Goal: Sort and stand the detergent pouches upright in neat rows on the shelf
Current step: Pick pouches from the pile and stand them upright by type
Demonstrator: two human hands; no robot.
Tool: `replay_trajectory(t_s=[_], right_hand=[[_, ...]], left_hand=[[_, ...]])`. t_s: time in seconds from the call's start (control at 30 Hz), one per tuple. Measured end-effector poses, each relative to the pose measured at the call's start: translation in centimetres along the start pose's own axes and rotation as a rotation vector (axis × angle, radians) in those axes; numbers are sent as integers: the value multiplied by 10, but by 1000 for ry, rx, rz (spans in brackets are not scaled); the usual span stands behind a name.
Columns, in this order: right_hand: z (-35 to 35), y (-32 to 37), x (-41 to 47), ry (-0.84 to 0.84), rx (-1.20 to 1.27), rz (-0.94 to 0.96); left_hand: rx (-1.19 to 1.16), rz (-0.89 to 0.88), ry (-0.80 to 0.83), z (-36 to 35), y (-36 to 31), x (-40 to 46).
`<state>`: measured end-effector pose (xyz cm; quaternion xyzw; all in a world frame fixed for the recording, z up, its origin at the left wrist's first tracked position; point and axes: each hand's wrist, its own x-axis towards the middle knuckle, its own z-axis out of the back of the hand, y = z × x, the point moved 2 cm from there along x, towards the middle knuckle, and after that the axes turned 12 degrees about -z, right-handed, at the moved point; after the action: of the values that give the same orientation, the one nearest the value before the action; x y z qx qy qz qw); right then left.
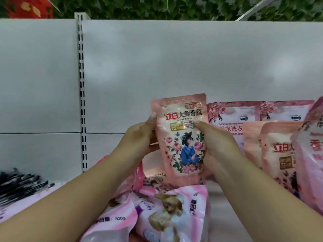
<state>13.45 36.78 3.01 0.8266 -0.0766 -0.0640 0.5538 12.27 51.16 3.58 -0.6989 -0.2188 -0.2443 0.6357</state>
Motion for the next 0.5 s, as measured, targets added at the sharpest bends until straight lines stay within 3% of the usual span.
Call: replay_trajectory(t_s=[0.1, 0.33, 0.5], right_hand=[[12, -2, 7, -127, 10, -12], [16, -20, 14, -233, 9, -63], [17, -29, 14, -226, 17, -81]], left_hand=[[238, -45, 77, 1, -1, 0], [837, -83, 411, 4, -32, -9], [904, -73, 476, 4, -62, -46]])
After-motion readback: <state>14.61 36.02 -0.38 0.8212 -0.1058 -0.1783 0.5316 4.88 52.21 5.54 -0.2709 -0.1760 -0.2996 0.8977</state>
